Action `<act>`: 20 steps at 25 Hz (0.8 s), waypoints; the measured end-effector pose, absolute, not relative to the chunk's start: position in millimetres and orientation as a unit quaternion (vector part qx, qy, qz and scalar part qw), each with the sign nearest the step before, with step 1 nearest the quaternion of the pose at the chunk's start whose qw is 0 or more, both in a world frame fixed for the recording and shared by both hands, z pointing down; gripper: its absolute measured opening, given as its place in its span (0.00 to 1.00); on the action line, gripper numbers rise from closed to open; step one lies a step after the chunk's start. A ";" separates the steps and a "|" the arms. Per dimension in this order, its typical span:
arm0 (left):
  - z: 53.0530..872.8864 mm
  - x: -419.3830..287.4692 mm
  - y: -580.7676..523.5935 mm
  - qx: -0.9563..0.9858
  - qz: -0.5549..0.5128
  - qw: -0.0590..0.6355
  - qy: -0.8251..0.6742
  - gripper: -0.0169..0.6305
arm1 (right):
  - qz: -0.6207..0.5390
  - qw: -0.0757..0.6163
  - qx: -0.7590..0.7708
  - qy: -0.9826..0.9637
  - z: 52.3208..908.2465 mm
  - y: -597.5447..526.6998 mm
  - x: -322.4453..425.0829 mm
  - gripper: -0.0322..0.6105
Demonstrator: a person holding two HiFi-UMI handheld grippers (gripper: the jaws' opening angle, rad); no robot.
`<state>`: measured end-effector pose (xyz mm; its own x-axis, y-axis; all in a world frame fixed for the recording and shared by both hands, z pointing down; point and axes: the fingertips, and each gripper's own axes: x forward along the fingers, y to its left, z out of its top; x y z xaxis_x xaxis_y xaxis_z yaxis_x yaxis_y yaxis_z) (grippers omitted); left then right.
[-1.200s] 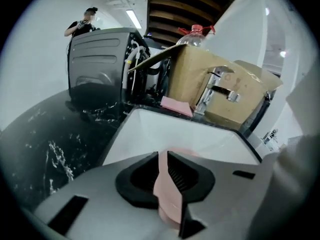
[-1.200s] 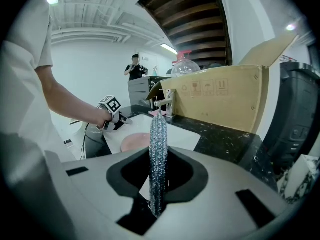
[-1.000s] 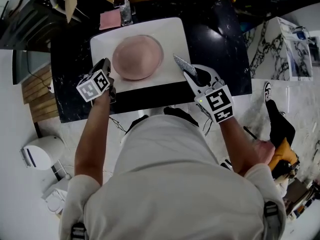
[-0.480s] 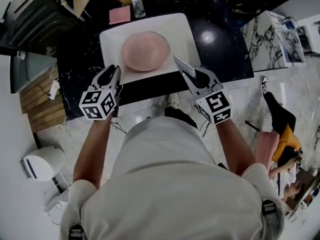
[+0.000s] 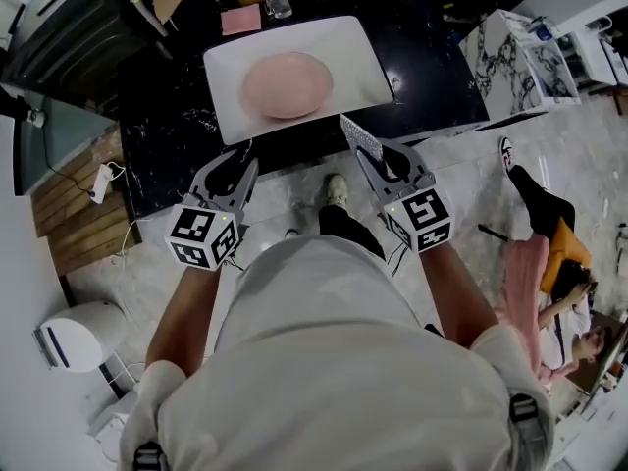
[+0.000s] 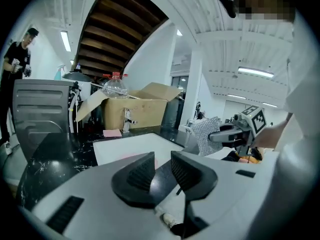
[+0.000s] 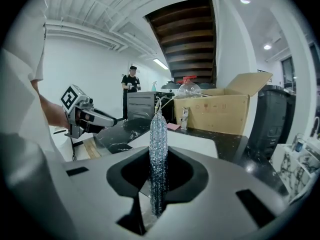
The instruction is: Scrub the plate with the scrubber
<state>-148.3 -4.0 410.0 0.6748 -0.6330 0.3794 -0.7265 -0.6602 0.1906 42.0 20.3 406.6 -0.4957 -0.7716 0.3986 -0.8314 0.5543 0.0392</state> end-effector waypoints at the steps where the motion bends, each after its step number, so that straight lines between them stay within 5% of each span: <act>1: 409.1 -149.6 5.4 0.902 0.140 0.165 -0.373 0.18 | 0.079 0.188 0.468 -0.860 405.9 28.9 39.6 0.17; 20: 407.0 -172.7 81.0 0.913 0.129 0.172 -0.345 0.18 | 0.074 0.181 0.480 -0.855 394.5 106.0 8.2 0.17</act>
<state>-172.7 81.0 407.0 0.7282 -0.5868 0.3541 -0.6755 -0.7019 0.2261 8.2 106.0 394.5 -0.4739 -0.7945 0.3797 -0.8477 0.5284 0.0475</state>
